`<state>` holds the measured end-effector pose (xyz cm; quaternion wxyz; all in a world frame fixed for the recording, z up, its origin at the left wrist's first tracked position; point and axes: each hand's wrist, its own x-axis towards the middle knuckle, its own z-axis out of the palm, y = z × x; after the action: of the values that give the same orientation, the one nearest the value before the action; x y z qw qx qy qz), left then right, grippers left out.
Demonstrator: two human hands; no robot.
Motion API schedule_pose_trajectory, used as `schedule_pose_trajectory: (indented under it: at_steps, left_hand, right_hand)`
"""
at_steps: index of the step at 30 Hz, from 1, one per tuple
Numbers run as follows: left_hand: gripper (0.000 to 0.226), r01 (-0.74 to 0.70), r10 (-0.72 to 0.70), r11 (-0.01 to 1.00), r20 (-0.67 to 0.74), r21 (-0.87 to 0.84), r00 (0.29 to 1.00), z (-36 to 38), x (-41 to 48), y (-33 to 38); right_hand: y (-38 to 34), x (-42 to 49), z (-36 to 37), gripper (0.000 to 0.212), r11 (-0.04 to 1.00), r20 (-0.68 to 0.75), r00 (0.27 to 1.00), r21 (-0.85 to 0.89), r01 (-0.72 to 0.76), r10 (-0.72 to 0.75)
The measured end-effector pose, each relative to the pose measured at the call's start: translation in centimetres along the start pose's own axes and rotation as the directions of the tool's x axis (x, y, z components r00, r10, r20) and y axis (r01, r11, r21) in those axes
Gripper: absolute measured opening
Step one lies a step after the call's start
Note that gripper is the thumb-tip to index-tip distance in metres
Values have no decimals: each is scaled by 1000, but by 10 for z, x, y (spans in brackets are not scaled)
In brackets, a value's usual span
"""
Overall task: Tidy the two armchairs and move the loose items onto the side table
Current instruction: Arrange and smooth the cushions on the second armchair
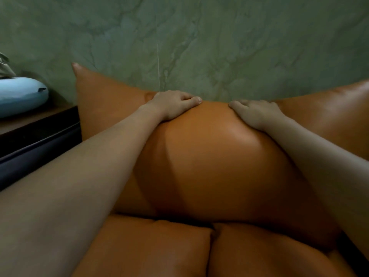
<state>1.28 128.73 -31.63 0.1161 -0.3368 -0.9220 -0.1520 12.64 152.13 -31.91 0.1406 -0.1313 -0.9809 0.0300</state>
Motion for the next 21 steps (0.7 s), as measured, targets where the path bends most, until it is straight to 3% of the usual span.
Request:
schedule_pose_trajectory:
  at_steps: [3, 7, 11, 17, 21]
  left_hand:
    - [63, -6, 6, 1000, 17, 21, 1000, 8, -5, 0]
    - [80, -56, 54, 998, -61, -40, 997, 17, -28, -4]
    - [76, -76, 77, 997, -67, 19, 995, 17, -48, 1]
    - [54, 80, -73, 996, -162, 37, 984, 1, -83, 19]
    - [64, 137, -79, 967, -261, 212, 962, 1, -139, -1]
  right_hand:
    - [-5, -14, 3, 62, 999, -4, 1000, -36, 13, -13]
    - [-12, -45, 16, 62, 996, -61, 997, -88, 36, -41]
    - [-14, -64, 23, 69, 999, -72, 997, -39, 35, -37]
    - [-18, -105, 3, 60, 997, -103, 994, 68, 30, -23]
    - [2, -150, 1, 63, 996, -208, 978, -89, -18, -1]
